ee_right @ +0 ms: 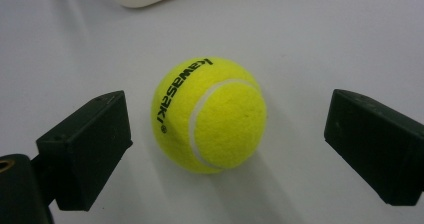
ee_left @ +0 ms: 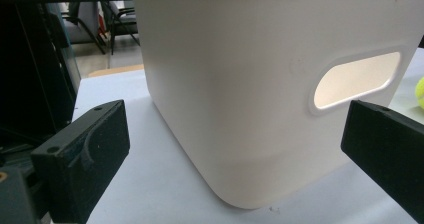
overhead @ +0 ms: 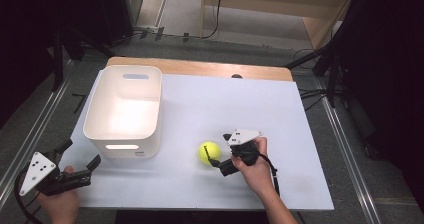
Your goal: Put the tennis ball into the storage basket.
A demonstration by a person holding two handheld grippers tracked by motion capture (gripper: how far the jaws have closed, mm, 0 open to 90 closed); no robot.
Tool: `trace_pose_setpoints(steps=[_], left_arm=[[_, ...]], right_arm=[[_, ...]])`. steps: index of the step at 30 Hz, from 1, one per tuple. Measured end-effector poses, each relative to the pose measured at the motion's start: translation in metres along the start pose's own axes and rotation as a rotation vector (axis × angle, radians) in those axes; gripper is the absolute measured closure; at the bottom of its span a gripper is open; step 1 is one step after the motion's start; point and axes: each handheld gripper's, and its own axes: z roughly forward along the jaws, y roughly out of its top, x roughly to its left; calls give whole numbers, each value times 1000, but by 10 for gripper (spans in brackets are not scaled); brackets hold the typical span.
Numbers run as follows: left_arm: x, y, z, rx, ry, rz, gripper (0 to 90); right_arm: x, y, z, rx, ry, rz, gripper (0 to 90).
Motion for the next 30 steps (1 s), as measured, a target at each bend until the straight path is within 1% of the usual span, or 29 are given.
trace_pose_setpoints(steps=[2,3,5,9,14,17,20,23,25,26,28,30], left_arm=[[0,0,0,0,-1,0,0],[0,0,0,1,0,1,0],[0,0,0,1,0,1,0],[0,0,0,0,-1,1,0],[0,0,0,0,-3,0,0],[0,0,0,-1,-3,-2,0],[0,0,0,0,-2,0,0],[0,0,0,-1,-3,-1,0],[0,0,0,-2,-2,-2,0],[0,0,0,-2,-2,-2,0],[0,0,-1,-2,-3,-2,0],[0,0,0,-2,-3,-3,0]], right_arm=[[1,1,4,12,5,-13,42],[2,1,6,16,4,-12,46],[3,1,9,19,16,-11,50],[5,2,16,31,25,-14,112],[7,2,22,48,26,-10,118],[8,3,26,59,26,-7,123],[9,3,29,68,22,-16,130],[9,3,32,79,12,-12,146],[9,3,33,81,10,-7,178],[8,2,33,82,1,-6,196],[8,2,32,82,-7,7,233],[7,2,32,85,-4,14,237]])
